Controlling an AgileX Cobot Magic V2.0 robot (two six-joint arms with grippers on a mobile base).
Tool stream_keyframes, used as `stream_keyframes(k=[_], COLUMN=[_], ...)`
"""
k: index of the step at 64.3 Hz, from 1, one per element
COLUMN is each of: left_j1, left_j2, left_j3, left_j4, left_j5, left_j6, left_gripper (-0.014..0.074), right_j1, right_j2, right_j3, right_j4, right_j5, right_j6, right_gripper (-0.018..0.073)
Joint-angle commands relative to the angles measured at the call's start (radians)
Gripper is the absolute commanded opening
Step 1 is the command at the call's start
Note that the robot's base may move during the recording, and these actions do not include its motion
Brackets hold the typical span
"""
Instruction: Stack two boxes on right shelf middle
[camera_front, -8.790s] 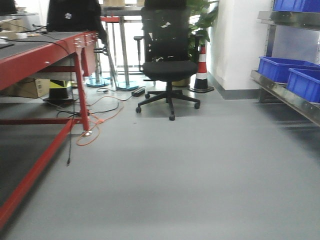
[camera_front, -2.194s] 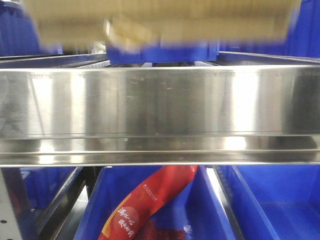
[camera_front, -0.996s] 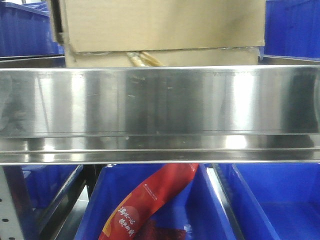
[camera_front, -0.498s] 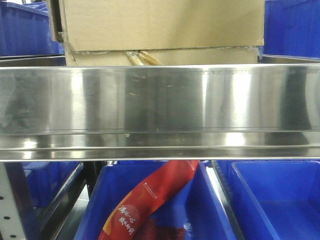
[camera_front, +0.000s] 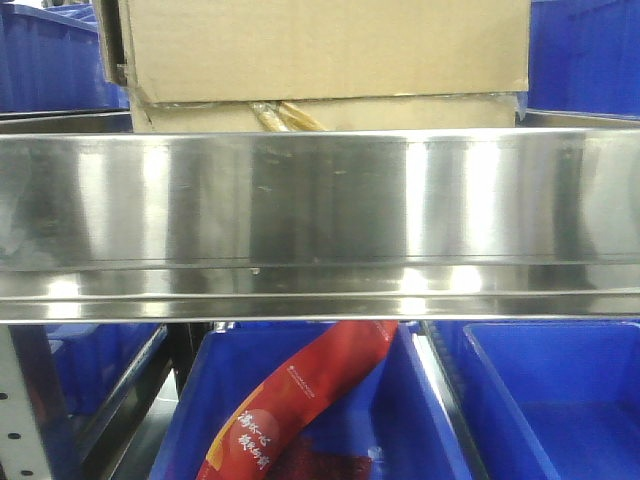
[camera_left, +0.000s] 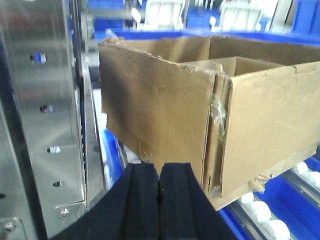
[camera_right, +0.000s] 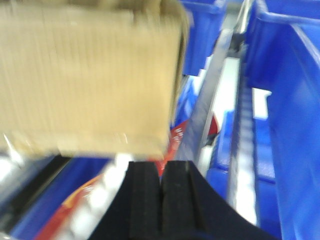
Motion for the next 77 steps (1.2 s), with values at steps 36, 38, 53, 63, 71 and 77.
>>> stream_keyframes(k=[36,38,53,63,71,77], left_j1=[-0.003,-0.003,-0.003,0.011,0.113,0.196], left_j2=[-0.036,-0.036,-0.036,-0.047,-0.12,-0.208], left_j3=[0.1,0.1,0.1,0.119,0.172,0.26], left_j4=[-0.001,-0.001,-0.001,-0.001,-0.042,-0.144], left_j5=[-0.1,-0.1,-0.1,-0.119,-0.159,-0.215], left_j6=[-0.001,-0.001,-0.001,-0.001,0.107,0.258], left_gripper=[-0.0111,-0.0111,-0.0111,-0.0111,-0.0111,-0.0111], right_j1=[-0.004,-0.004,-0.004,-0.004,-0.004,-0.004], right_j2=[-0.218,-0.218,-0.218,-0.218,-0.218,-0.218], right_j3=[0.249,0.249,0.249,0.249,0.249,0.249], right_j4=[-0.037,-0.037,-0.037,-0.037,-0.037,-0.037], right_j5=[-0.257,-0.257,-0.257,-0.257,-0.257,-0.259], right_j6=[-0.004,-0.004,-0.004,-0.004,-0.004,-0.004], right_gripper=[-0.0154,-0.0154,-0.0154,-0.0154,-0.0154,-0.0154])
